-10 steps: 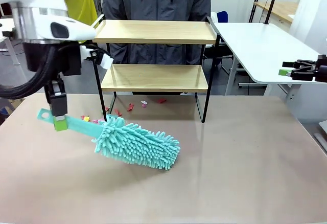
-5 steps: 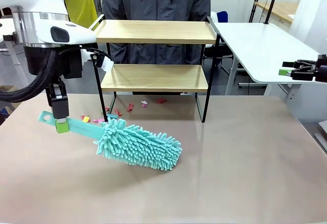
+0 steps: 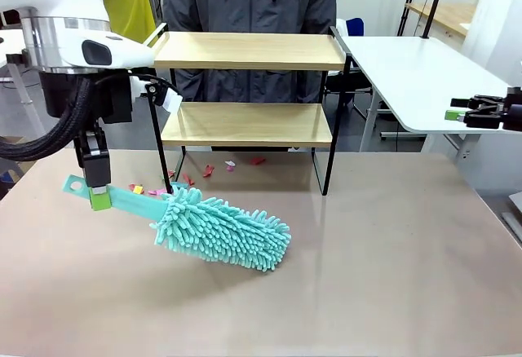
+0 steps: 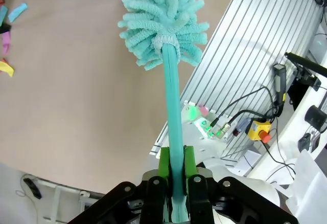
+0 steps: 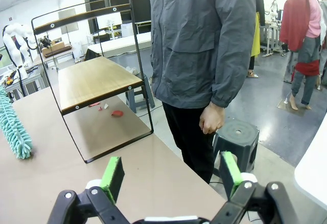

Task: Clean the shelf.
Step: Clean the specific section of the Shelf indicated by the human with the Duster.

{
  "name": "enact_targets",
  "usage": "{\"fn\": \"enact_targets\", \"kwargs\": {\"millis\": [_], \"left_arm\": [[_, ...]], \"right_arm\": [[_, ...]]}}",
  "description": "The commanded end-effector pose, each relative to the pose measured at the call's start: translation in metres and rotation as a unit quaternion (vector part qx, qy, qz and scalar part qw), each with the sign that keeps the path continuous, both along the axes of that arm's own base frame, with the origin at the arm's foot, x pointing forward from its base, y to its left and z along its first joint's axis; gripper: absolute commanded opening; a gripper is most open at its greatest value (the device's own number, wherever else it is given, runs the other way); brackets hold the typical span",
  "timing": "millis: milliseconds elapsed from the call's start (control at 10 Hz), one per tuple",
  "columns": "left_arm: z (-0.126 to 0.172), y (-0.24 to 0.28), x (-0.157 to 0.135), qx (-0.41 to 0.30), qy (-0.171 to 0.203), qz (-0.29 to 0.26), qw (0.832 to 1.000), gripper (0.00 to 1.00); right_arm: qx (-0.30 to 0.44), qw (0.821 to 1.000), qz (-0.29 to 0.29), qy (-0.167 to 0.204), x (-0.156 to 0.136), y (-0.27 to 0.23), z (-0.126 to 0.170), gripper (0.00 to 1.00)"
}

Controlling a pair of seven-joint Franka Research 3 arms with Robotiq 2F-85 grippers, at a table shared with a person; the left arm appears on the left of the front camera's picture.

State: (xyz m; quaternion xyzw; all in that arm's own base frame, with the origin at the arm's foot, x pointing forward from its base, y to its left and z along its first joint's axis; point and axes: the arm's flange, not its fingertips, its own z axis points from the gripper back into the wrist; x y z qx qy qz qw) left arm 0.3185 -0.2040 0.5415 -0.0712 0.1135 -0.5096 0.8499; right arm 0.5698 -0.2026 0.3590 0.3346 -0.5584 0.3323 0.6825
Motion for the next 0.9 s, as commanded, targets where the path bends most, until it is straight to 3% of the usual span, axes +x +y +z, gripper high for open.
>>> {"fn": "enact_targets", "kwargs": {"millis": [0, 800], "left_arm": [[0.0048, 0.0008, -0.0002, 0.005, 0.001, 0.006, 1.000, 0.13], [0.0048, 0.0008, -0.0002, 0.005, 0.001, 0.006, 1.000, 0.13]], "right_arm": [[-0.003, 1.000, -0.002, -0.001, 0.0009, 0.0025, 0.0020, 1.00], [-0.003, 1.000, -0.002, -0.001, 0.0009, 0.0025, 0.0020, 1.00]]}}
